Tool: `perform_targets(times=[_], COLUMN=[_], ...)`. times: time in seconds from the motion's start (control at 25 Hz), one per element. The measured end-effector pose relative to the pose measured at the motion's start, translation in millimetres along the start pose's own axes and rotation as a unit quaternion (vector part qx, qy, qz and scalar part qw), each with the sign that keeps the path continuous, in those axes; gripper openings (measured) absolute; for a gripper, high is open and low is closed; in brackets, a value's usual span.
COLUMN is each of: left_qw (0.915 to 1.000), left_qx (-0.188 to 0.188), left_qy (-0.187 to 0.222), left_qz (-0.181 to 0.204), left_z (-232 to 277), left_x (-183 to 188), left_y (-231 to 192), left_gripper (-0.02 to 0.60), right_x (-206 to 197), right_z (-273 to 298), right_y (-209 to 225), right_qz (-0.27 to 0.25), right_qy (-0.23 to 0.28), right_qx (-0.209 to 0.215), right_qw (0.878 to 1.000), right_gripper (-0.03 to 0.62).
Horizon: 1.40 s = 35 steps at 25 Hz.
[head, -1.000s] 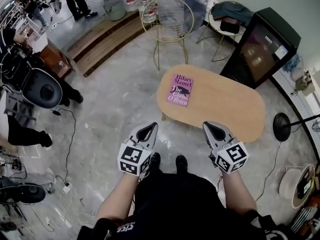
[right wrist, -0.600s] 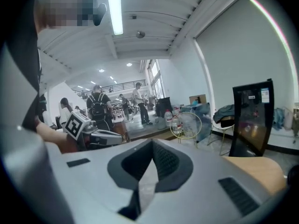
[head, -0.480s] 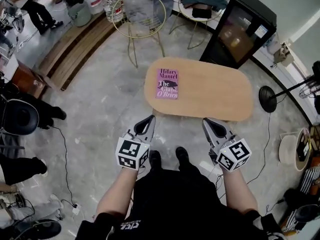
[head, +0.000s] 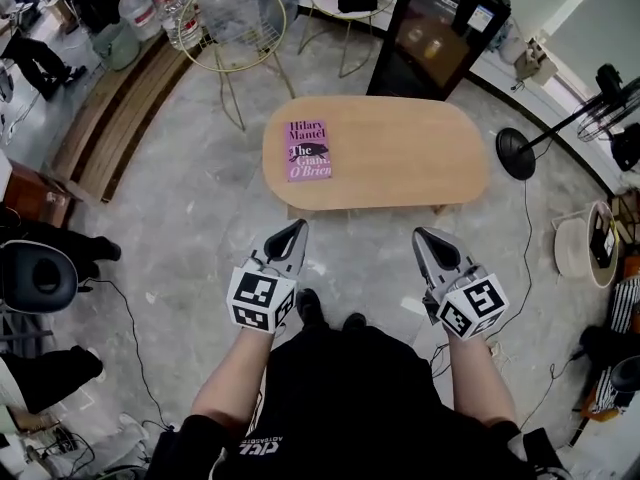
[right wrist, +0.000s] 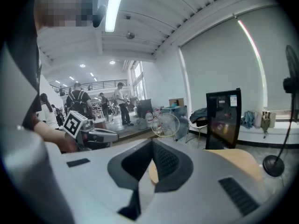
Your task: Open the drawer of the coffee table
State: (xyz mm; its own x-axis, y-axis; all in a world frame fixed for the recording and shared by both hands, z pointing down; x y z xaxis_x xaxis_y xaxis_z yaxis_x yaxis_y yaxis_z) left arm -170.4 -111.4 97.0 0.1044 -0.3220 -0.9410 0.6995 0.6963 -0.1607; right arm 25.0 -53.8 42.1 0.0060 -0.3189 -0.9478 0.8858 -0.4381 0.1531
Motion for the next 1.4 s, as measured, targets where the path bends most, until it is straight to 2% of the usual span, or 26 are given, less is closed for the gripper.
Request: perform_targets(times=[0.12, 0.28, 0.48, 0.76, 0.92, 1.2, 1.4], left_qw=[0.9998, 0.9997, 0.9992, 0.9994, 0.9991, 0.9983, 0.997], left_qx=[-0.012, -0.001, 0.032, 0.021, 0.008, 0.005, -0.013], left_qy=[-0.008, -0.021, -0.021, -0.024, -0.036, -0.052, -0.068], left_qz=[0.015, 0.015, 0.002, -0.016, -0.021, -0.024, -0.035], left_z=[2, 14, 14, 31, 47, 72, 85], left_x=[1, -4, -10, -34, -51, -68, -79], left_y=[26, 55, 75, 95, 94, 58, 33], left_gripper=[0.002, 0.002, 0.002, 0.002, 0.002, 0.002, 0.002], right_x=[-5, -18, -65, -107, -119, -137, -137], right_z=[-14, -38, -67, -78, -71, -33, 1], right_y=[8, 22, 30, 55, 62, 106, 98], right_qz=[0.011, 0.021, 0.035, 0.05, 0.047, 0.052, 0.05], right_qy=[0.013, 0.019, -0.01, -0.035, -0.05, -0.068, -0.089], right_qx=[0.003, 0.015, 0.024, 0.011, 0.011, -0.025, -0.014], right_qw=[1.0, 0.999, 0.999, 0.998, 0.998, 0.996, 0.995], right_gripper=[0.006, 0.006, 0.006, 0.006, 0.014, 0.029, 0.031])
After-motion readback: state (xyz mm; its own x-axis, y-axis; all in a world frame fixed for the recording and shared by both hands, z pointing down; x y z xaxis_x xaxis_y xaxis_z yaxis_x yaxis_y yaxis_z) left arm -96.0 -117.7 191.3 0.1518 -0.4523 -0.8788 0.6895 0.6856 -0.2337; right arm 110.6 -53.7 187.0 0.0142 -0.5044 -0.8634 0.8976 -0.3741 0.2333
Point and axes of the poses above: the fingertips, and each gripper's own axes: z forward along the fingers, y to its right, x out of its top, the point moved 1 cm from there along -z, backward along the fingers, and after that the axes turned 1 degree about z, right-handed, at the moved point
